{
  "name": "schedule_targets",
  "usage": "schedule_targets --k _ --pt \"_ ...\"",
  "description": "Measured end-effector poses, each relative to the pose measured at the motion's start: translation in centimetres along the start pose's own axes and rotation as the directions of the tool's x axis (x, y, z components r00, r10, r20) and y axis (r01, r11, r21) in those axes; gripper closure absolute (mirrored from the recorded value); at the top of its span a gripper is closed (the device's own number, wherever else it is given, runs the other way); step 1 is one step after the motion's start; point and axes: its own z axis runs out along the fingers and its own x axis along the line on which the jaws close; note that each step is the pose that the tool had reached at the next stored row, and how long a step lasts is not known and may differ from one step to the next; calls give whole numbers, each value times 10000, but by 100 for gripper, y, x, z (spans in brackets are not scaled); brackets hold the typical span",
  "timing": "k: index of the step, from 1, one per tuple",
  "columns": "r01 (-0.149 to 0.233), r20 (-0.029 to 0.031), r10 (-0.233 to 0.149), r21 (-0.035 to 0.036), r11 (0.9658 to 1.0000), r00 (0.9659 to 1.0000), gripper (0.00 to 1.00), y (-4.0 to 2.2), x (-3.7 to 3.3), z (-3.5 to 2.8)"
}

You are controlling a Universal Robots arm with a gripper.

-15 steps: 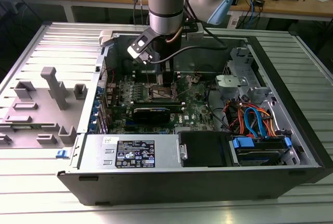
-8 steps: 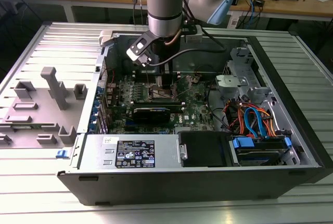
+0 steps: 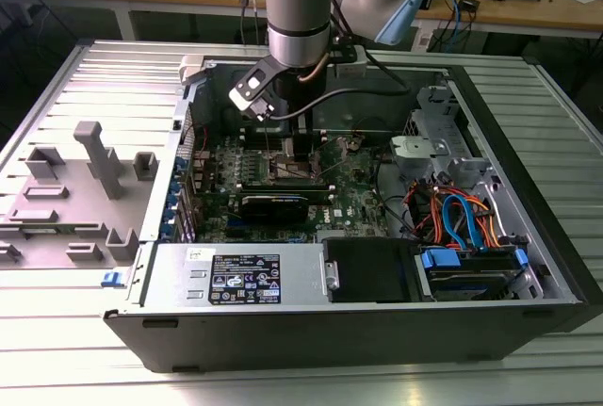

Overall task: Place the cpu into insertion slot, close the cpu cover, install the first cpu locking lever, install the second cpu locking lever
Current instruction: 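Place the cpu into insertion slot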

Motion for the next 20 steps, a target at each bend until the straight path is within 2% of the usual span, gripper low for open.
schedule_targets --k 4,6,8,20 --pt "-15 2 15 -4 10000 10000 46 -2 6 13" --pt "-19 3 19 -42 10000 10000 46 -26 6 49" --pt "-17 5 17 -49 10000 10000 46 -36 5 70" --pt "-18 4 18 -42 10000 10000 46 -36 5 72"
